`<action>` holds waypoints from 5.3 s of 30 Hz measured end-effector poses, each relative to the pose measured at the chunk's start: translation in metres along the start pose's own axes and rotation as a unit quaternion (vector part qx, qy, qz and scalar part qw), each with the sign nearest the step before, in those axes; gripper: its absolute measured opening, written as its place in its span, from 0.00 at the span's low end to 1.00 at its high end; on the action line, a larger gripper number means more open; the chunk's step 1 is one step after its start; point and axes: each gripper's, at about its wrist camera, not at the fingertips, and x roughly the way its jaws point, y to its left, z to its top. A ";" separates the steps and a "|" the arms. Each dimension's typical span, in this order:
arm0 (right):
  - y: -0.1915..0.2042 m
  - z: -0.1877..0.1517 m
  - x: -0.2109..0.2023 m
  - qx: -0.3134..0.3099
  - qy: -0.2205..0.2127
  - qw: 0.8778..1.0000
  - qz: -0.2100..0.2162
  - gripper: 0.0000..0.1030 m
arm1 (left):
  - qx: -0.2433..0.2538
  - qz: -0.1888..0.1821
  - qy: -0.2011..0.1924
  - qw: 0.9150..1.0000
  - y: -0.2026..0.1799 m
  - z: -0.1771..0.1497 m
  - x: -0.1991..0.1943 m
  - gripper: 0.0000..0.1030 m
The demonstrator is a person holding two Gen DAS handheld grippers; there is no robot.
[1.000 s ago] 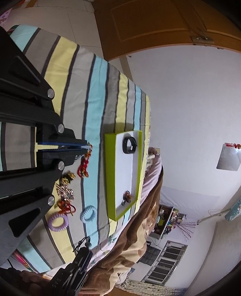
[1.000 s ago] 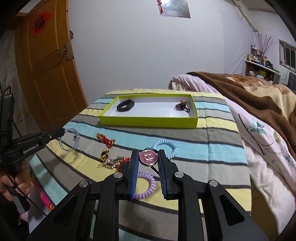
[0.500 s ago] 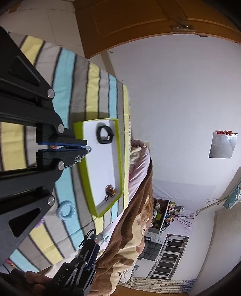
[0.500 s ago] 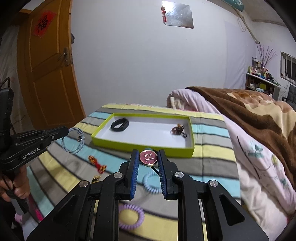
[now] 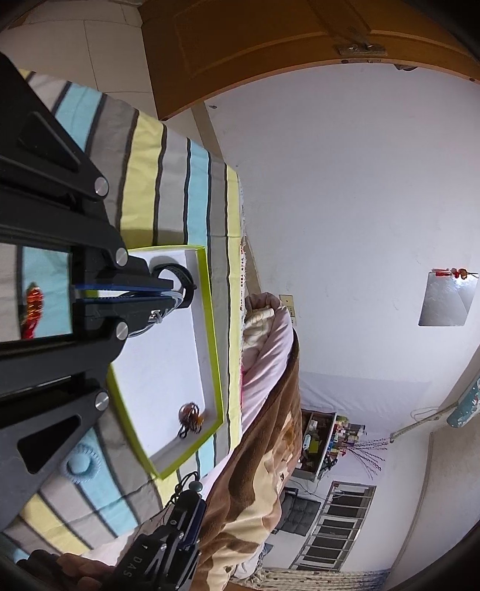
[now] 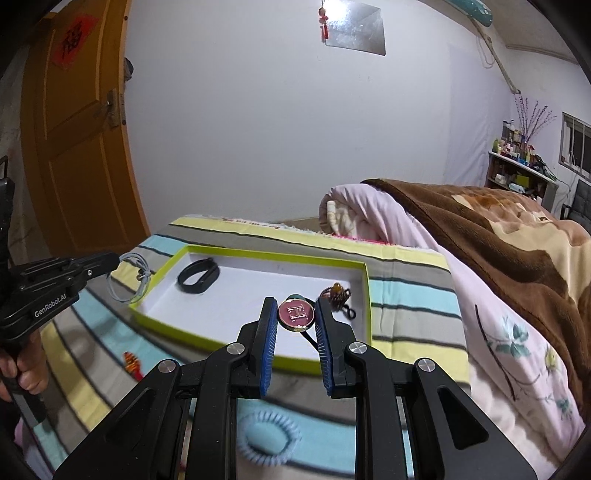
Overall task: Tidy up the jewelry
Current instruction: 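Lower the grey cord tie into the box with the left tool while the right releases the pink-button tie there, then open both tools and lift them away from the green box, then close the right tool on the lavender coil tie while the left reaches the gold charm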
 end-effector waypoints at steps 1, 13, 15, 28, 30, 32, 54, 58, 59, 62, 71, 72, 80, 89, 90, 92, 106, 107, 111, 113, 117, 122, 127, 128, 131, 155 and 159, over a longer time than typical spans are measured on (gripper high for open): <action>-0.001 0.001 0.004 0.000 0.001 1.000 -0.001 0.21 | -0.001 0.002 0.002 1.000 0.001 0.000 0.005 0.02; -0.018 -0.007 0.071 0.007 0.057 0.998 -0.011 0.21 | -0.009 0.019 0.049 0.999 0.019 -0.010 0.054 0.02; -0.020 -0.010 0.078 0.011 0.067 0.998 -0.008 0.21 | -0.009 0.022 0.056 0.998 0.020 -0.013 0.060 0.02; -0.030 -0.018 0.096 0.034 0.100 0.994 -0.010 0.21 | -0.002 0.032 0.087 0.996 0.022 -0.019 0.081 0.02; -0.030 -0.019 0.095 0.035 0.101 0.994 -0.015 0.21 | 0.001 0.034 0.087 0.996 0.022 -0.018 0.083 0.03; -0.031 -0.019 0.095 0.037 0.100 0.994 -0.023 0.21 | 0.002 0.035 0.088 0.996 0.022 -0.017 0.084 0.03; -0.023 -0.018 0.029 0.047 0.048 0.998 -0.017 0.31 | -0.011 0.010 0.065 0.998 0.019 -0.018 0.038 0.20; -0.014 -0.019 -0.002 0.043 0.026 0.999 -0.010 0.32 | -0.014 0.005 0.045 0.999 0.015 -0.022 0.006 0.20; -0.010 -0.020 -0.011 0.041 0.021 0.999 -0.010 0.32 | -0.016 0.005 0.040 0.999 0.013 -0.023 -0.002 0.20; 0.000 -0.027 -0.037 0.036 0.005 0.999 -0.005 0.32 | -0.016 0.003 0.022 1.000 0.009 -0.029 -0.029 0.20; 0.024 -0.063 -0.102 0.030 -0.008 1.000 -0.004 0.32 | -0.017 0.000 0.004 1.000 0.004 -0.057 -0.088 0.20; 0.026 -0.068 -0.107 0.031 -0.007 0.999 -0.003 0.32 | -0.017 0.001 0.003 1.000 0.003 -0.061 -0.093 0.20; 0.039 -0.094 -0.142 0.032 -0.010 0.999 0.002 0.32 | -0.009 0.003 0.008 1.000 -0.004 -0.090 -0.125 0.20; 0.045 -0.115 -0.157 0.034 0.001 0.999 0.013 0.32 | -0.010 -0.006 0.011 1.000 -0.011 -0.107 -0.142 0.20; 0.045 -0.116 -0.157 0.034 0.002 0.999 0.013 0.32 | -0.009 -0.008 0.012 1.000 -0.012 -0.109 -0.144 0.20; 0.046 -0.119 -0.157 0.033 0.004 0.999 0.013 0.32 | -0.007 -0.010 0.013 1.000 -0.013 -0.112 -0.145 0.20; 0.048 -0.126 -0.132 0.038 0.035 0.998 0.022 0.32 | 0.004 -0.035 0.028 0.999 -0.024 -0.116 -0.132 0.20; 0.048 -0.127 -0.128 0.039 0.040 0.998 0.022 0.32 | 0.005 -0.037 0.029 0.999 -0.025 -0.116 -0.130 0.20; 0.046 -0.128 -0.114 0.043 0.056 0.997 0.025 0.32 | 0.012 -0.046 0.038 0.998 -0.031 -0.115 -0.118 0.20; 0.046 -0.129 -0.107 0.044 0.063 0.997 0.025 0.32 | 0.016 -0.051 0.043 0.998 -0.033 -0.115 -0.112 0.20; 0.045 -0.131 -0.091 0.049 0.081 0.995 0.026 0.32 | 0.018 -0.058 0.055 0.997 -0.036 -0.113 -0.096 0.22; 0.044 -0.132 -0.072 0.057 0.102 0.993 0.028 0.32 | 0.013 -0.064 0.070 0.995 -0.039 -0.107 -0.076 0.22; 0.045 -0.132 -0.059 0.055 0.120 0.991 0.023 0.32 | 0.004 -0.065 0.087 0.994 -0.041 -0.105 -0.055 0.22; 0.045 -0.133 -0.056 0.054 0.123 0.991 0.022 0.32 | 0.003 -0.064 0.092 0.994 -0.042 -0.104 -0.051 0.22; 0.046 -0.133 -0.051 0.048 0.131 0.990 0.016 0.31 | 0.000 -0.060 0.103 0.993 -0.042 -0.104 -0.041 0.22; 0.046 -0.128 -0.059 0.034 0.115 0.993 0.007 0.09 | 0.037 -0.006 0.109 0.993 -0.054 -0.102 -0.032 0.16; 0.046 -0.125 -0.066 0.036 0.104 0.994 0.007 0.09 | 0.039 -0.004 0.095 0.995 -0.054 -0.098 -0.042 0.16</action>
